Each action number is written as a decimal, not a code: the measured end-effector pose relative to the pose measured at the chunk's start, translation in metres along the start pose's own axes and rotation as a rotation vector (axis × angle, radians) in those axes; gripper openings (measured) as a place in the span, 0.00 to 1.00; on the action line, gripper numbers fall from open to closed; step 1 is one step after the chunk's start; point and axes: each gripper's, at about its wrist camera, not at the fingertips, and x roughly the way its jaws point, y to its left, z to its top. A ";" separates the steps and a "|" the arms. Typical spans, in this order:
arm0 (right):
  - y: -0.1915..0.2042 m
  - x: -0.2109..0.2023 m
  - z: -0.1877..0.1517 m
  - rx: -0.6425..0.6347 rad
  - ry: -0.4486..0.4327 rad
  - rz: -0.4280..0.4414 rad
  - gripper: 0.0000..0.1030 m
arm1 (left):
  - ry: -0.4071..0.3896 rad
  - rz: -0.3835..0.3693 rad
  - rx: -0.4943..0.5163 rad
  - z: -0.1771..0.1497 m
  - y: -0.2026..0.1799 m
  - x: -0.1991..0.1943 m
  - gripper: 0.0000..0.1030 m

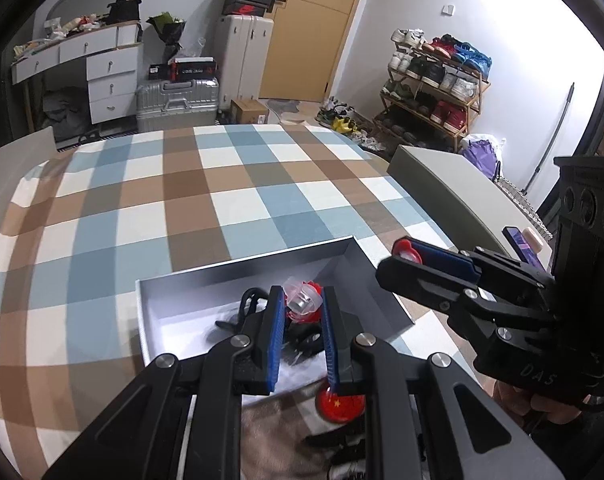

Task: Organize jewelry
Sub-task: 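Lower both red-and-clear clips into the grey box and open both tools, then withdraw both tools from the box back over the table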

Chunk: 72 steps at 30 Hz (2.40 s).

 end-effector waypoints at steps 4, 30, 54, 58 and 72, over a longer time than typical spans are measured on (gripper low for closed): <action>-0.008 0.011 0.002 0.010 0.016 -0.001 0.28 | 0.019 -0.007 -0.004 0.000 0.000 0.008 0.12; -0.023 0.035 0.000 0.023 0.061 -0.011 0.30 | 0.074 -0.031 -0.017 0.007 0.004 0.033 0.13; -0.011 -0.025 0.003 0.024 -0.077 -0.079 0.62 | -0.026 0.018 -0.030 -0.002 0.000 -0.009 0.52; -0.003 -0.037 0.002 0.013 -0.095 -0.091 0.69 | -0.045 0.030 -0.028 -0.005 -0.003 -0.018 0.52; 0.023 -0.077 -0.011 -0.027 -0.144 -0.118 0.88 | -0.102 0.075 -0.034 -0.019 -0.015 -0.049 0.69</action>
